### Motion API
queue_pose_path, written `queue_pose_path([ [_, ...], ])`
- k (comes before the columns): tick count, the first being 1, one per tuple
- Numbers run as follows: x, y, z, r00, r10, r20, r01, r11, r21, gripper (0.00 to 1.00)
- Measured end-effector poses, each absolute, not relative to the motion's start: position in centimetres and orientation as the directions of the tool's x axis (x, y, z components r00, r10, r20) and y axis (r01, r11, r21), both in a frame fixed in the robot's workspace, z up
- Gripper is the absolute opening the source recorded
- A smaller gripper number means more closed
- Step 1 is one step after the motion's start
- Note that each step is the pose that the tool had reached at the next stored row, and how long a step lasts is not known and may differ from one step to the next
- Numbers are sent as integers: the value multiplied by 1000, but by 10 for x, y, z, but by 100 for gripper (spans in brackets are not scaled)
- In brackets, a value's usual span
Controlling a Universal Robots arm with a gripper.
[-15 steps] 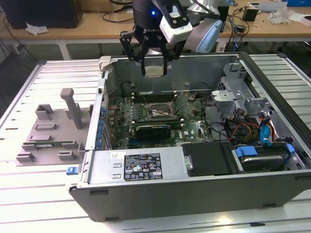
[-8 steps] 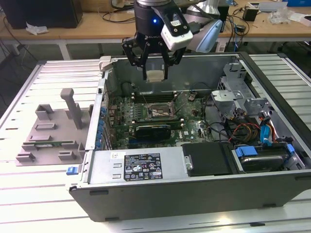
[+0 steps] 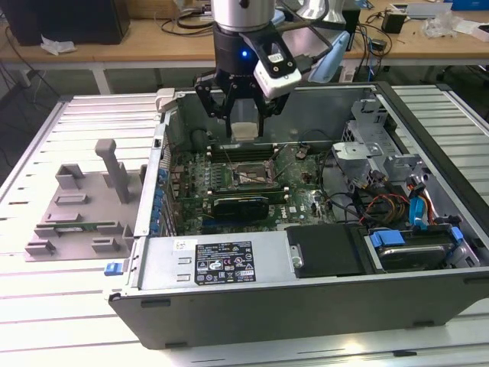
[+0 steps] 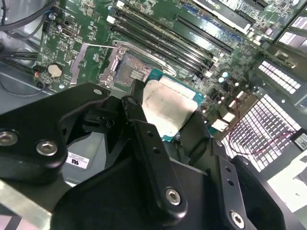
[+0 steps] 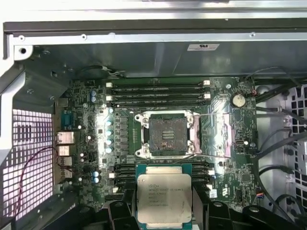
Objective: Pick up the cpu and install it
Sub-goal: 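Pick up the cpu and move it towards the insertion slot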
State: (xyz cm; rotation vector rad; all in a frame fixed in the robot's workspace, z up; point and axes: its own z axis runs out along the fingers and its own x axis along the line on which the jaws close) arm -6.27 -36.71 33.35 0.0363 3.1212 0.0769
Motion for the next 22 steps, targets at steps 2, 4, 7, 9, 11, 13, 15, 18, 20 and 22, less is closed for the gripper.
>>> queue_pose_path([
  [2,-63,-366,330,-1000,20,-19,19,999,51,55],
  [4,-63,-364,326,-1000,15,-19,14,999,52,55],
  [7,-63,-360,320,-1000,3,-19,2,999,52,55],
  [9,-62,-357,315,-1000,-7,-19,-8,999,52,55],
  [11,-61,-354,311,-1000,-15,-19,-15,999,52,55],
  [13,-61,-352,308,-1000,-17,-19,-18,998,52,55],
  [15,-60,-349,303,-1000,-21,-19,-22,998,52,55],
  [18,-58,-346,295,-1000,-24,-18,-25,998,52,55],
  [20,-57,-345,291,-1000,-25,-18,-26,998,51,55],
  [22,-56,-344,288,-1000,-25,-18,-25,999,48,55],
])
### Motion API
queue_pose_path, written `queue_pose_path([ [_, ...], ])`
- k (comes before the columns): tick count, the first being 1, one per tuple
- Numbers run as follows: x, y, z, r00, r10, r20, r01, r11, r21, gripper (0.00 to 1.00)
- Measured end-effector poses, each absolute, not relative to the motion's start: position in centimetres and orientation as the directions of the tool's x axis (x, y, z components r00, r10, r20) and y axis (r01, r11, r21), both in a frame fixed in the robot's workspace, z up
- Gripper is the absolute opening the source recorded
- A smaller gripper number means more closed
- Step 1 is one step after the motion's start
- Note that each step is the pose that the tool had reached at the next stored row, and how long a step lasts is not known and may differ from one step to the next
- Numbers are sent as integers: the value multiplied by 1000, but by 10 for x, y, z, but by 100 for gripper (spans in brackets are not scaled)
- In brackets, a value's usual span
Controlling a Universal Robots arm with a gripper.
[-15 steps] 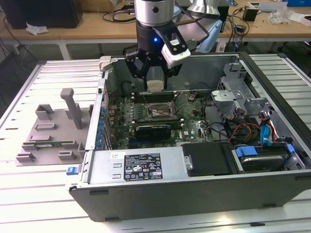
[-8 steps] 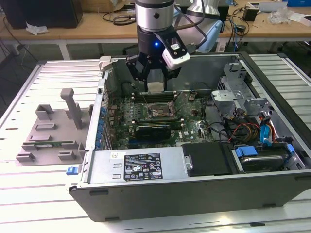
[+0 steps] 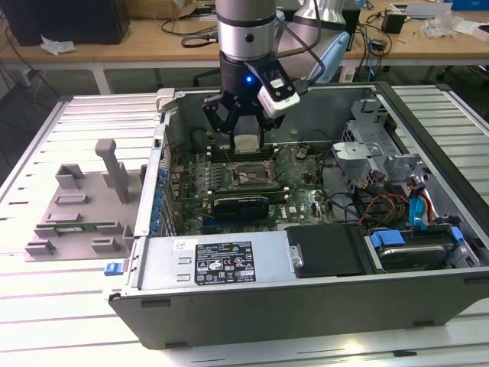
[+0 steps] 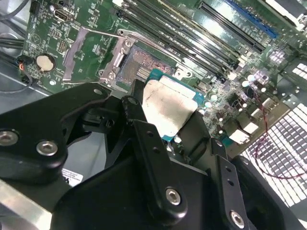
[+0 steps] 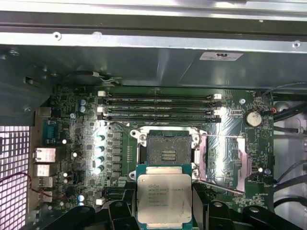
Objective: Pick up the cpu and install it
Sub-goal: 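Pick up the cpu and move it towards the insertion slot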
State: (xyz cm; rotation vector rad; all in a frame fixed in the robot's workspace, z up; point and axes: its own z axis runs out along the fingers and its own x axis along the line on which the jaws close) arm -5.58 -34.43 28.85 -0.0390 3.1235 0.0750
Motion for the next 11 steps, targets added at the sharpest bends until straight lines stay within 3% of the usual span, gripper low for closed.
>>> queue_pose_path([
  [11,-51,-342,271,-1000,-25,-17,-25,999,38,55],
])
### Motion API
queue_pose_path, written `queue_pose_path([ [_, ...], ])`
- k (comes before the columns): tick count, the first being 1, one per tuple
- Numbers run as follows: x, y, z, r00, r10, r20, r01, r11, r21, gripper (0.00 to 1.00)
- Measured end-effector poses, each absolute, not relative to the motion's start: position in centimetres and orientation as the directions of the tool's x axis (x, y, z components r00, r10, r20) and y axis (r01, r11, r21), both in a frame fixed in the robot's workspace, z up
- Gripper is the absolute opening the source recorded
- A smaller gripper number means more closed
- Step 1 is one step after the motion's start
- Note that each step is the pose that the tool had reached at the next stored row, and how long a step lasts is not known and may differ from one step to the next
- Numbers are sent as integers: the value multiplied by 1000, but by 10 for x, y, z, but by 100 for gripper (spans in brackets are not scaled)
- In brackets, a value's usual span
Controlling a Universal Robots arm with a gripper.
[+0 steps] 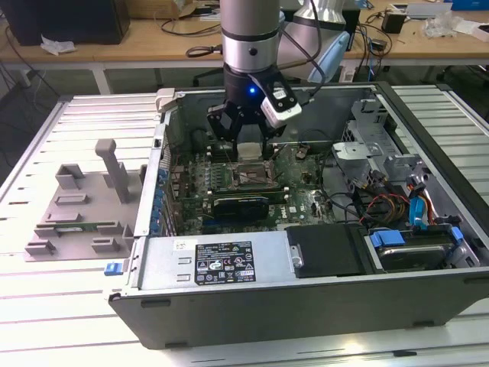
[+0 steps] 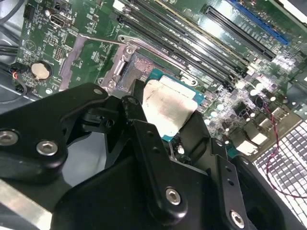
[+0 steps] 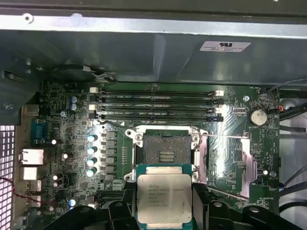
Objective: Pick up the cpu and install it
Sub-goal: 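Pick up the cpu and move it towards the insertion slot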
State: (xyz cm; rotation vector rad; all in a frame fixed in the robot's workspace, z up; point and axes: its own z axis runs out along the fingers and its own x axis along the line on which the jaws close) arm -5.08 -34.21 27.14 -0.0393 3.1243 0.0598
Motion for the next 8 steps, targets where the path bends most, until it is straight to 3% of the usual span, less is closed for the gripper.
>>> queue_pose_path([
  [8,-47,-339,261,-1000,-25,-17,-26,999,38,55],
])
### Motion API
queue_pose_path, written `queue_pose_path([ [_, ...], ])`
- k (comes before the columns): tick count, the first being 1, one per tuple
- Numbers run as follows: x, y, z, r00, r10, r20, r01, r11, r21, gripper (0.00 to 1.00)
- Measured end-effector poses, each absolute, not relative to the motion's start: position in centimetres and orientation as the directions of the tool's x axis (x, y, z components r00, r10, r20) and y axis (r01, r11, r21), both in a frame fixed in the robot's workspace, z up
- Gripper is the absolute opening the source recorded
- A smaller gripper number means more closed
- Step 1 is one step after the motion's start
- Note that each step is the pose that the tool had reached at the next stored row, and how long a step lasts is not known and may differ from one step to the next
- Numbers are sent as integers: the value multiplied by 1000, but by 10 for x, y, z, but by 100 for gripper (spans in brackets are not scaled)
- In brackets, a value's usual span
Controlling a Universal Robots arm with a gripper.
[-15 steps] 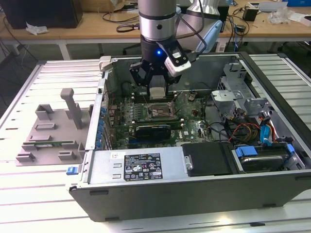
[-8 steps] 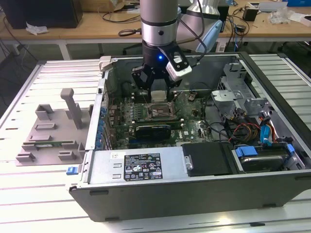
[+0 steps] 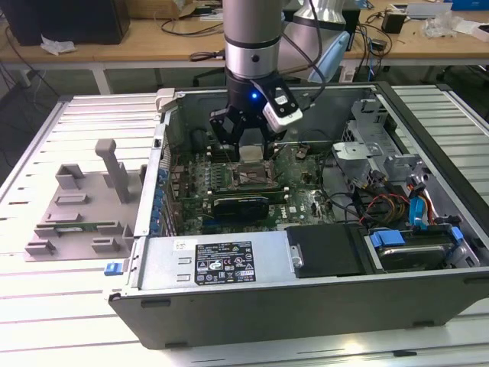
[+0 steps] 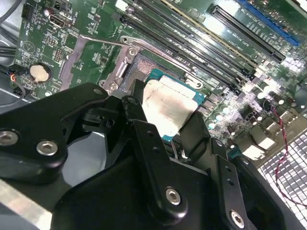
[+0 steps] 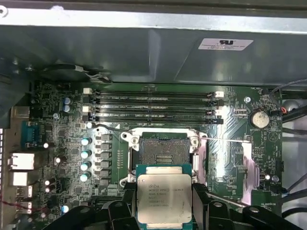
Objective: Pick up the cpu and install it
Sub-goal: 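Pick up the cpu and move it towards the insertion slot, then place the cpu into insertion slot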
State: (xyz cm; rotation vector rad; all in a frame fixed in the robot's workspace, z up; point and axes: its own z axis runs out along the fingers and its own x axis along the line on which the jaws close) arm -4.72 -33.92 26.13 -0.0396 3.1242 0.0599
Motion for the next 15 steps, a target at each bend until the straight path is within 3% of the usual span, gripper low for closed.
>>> queue_pose_path([
  [15,-46,-337,255,-1000,-25,-17,-25,999,38,55],
])
